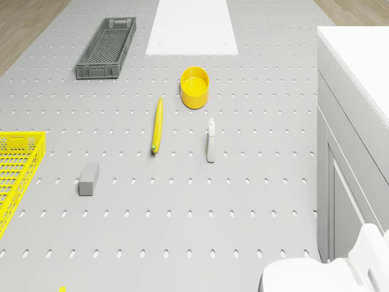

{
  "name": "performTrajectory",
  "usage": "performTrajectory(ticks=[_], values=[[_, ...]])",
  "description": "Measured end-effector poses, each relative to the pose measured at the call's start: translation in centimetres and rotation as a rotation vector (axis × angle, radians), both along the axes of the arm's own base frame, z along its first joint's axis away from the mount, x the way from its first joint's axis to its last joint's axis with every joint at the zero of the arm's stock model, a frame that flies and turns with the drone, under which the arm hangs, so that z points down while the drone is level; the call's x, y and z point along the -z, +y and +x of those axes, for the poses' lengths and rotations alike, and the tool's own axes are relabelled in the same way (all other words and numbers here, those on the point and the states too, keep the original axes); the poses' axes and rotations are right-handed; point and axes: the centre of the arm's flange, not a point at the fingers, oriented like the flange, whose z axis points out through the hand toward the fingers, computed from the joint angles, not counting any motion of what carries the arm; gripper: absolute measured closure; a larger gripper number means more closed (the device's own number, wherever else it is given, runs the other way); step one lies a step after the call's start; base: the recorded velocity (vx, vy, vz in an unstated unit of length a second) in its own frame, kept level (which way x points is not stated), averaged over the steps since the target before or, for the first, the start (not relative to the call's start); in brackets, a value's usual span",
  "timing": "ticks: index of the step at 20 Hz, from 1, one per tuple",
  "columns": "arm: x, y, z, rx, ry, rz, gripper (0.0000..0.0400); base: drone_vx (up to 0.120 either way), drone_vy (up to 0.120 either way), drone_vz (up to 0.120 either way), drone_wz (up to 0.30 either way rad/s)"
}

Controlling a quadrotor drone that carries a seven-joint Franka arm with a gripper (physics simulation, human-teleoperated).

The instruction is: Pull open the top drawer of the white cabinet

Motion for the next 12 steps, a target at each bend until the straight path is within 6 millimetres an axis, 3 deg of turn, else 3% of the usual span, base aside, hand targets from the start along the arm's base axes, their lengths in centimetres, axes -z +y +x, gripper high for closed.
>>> performTrajectory(ticks=[5,8,12], values=[[-0.06,0.00,0.00,0.000,0.000,0.000,0.0227,0.000,0.000,0.000,0.000],[-0.07,0.00,0.00,0.000,0.000,0.000,0.0263,0.000,0.000,0.000,0.000],[-0.07,-0.17,0.00,0.000,0.002,-0.001,0.0280,0.000,0.000,0.000,0.000]])
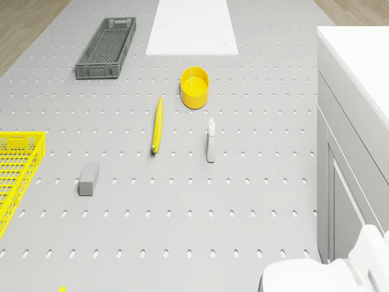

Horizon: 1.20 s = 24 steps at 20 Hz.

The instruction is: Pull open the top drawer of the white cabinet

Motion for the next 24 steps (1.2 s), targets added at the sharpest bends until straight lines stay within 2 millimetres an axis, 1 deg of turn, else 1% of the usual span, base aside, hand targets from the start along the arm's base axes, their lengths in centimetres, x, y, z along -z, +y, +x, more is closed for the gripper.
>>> performTrajectory(ticks=[4,5,6,11,14,15,19,20,21,24], values=[[0.0,-0.6,0.0,0.000,0.001,-0.001,0.0281,0.000,0.000,0.000,0.000],[-0.1,-0.7,0.0,-0.001,-0.012,-0.008,0.0265,0.000,0.000,0.000,0.000],[0.2,-0.8,0.1,0.000,-0.031,-0.005,0.0269,0.000,0.000,0.000,0.000],[0.1,-1.6,0.0,0.000,-0.012,-0.002,0.0287,0.000,0.000,0.000,0.000],[0.0,-2.2,0.0,0.000,-0.005,-0.002,0.0285,0.000,0.000,0.000,0.000],[-0.2,-2.5,-0.1,-0.001,0.020,-0.006,0.0262,0.000,0.000,0.000,0.000],[-0.1,-3.6,0.0,-0.001,0.001,-0.006,0.0272,0.000,0.000,0.000,0.000],[-0.5,-3.9,-0.1,-0.002,0.027,-0.012,0.0243,0.000,0.000,0.000,0.000],[-1.1,-4.3,-0.3,-0.003,0.049,-0.027,0.0191,0.000,0.000,0.000,0.000],[-0.7,-5.3,-0.2,-0.003,0.026,-0.020,0.0233,0.000,0.000,0.000,0.000]])
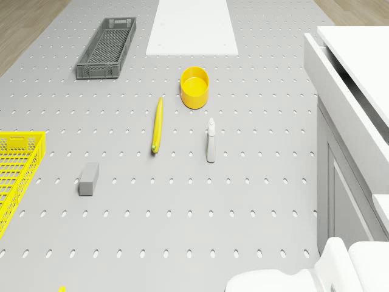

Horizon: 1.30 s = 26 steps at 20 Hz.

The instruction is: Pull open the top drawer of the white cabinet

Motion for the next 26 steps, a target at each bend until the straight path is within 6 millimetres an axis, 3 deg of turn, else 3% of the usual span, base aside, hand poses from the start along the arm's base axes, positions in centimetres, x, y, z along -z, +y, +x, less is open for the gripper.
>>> performTrajectory(ticks=[7,26], values=[[0.5,-2.7,0.1,0.001,-0.021,0.011,0.0270,0.000,0.000,0.000,0.000],[0.6,-13.1,0.1,0.002,-0.027,0.018,0.0289,0.000,0.000,0.000,0.000]])
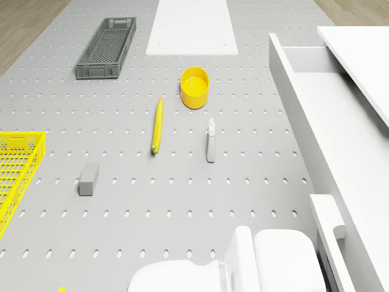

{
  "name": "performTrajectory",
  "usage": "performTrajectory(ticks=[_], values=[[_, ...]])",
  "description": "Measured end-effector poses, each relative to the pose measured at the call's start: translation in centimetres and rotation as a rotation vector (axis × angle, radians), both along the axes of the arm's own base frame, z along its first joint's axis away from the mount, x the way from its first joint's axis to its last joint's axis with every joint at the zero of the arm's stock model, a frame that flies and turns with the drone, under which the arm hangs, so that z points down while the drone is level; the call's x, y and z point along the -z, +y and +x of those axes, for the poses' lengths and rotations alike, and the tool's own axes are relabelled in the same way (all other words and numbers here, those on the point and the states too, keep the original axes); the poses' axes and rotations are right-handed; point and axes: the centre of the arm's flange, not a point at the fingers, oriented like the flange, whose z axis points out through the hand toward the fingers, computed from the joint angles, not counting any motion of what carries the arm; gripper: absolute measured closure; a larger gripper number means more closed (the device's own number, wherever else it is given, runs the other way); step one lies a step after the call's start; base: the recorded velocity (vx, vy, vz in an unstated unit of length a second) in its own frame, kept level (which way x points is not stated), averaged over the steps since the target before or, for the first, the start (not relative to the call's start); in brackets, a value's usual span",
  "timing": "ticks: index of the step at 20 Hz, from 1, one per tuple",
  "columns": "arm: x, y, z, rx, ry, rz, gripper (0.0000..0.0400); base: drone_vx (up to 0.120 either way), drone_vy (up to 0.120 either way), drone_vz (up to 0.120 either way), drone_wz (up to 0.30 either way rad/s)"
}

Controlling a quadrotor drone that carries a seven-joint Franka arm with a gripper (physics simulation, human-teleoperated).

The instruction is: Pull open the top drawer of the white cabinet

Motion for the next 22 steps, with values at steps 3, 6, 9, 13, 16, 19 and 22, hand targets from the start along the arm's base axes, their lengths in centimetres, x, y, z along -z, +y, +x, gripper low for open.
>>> performTrajectory(ticks=[3,6,9,13,16,19,22], values=[[0.0,-1.7,0.0,0.000,-0.001,0.001,0.0292,0.000,0.000,0.000,0.000],[0.0,-3.5,0.0,0.000,-0.001,0.001,0.0294,0.000,0.000,0.000,0.000],[0.0,-5.2,0.0,0.000,-0.002,0.001,0.0264,0.000,0.000,0.000,0.000],[0.0,-6.9,0.0,0.000,-0.002,0.001,0.0157,0.000,0.000,0.000,0.000],[0.0,-7.6,0.0,0.000,-0.002,0.001,0.0124,0.000,0.000,0.000,0.000],[0.0,-8.0,0.0,0.000,-0.002,0.001,0.0109,0.000,0.000,0.000,0.000],[0.0,-8.2,0.1,0.000,-0.002,0.001,0.0102,0.000,0.000,0.000,0.000]])
